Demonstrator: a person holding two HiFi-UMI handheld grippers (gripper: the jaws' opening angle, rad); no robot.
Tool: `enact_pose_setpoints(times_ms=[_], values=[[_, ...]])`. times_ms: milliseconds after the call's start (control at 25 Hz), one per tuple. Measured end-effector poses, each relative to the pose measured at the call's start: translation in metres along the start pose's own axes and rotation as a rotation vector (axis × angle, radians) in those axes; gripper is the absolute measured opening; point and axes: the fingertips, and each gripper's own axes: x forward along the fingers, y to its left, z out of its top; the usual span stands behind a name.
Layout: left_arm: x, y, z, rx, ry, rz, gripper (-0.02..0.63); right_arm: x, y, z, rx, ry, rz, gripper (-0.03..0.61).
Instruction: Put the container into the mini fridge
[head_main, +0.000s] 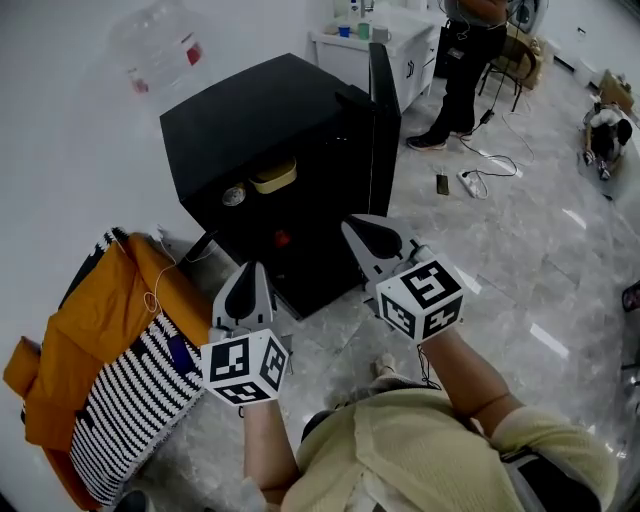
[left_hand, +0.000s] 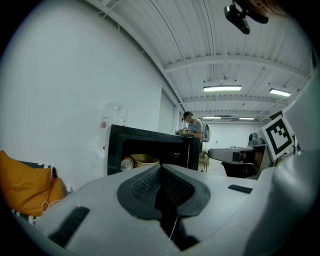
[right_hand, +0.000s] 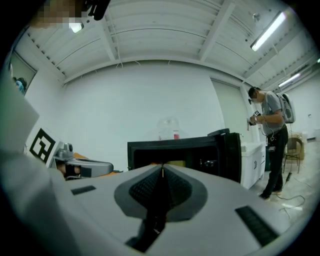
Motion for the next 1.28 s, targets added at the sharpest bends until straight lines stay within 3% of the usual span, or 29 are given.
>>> enact_pose_setpoints(times_ms=[800,1280], values=[[-0.007,-0.026,-0.017,0.023,0.036,-0.037,0.028,-0.030,0.004,-0.017,-0.003,0.031,-0.025,0.029],[-0.007,-0.020,-0.021,0.027,0.050,-0.019,0.028,-0.030,-0.002,-0.020,0.016,0.046,-0.030,0.029]])
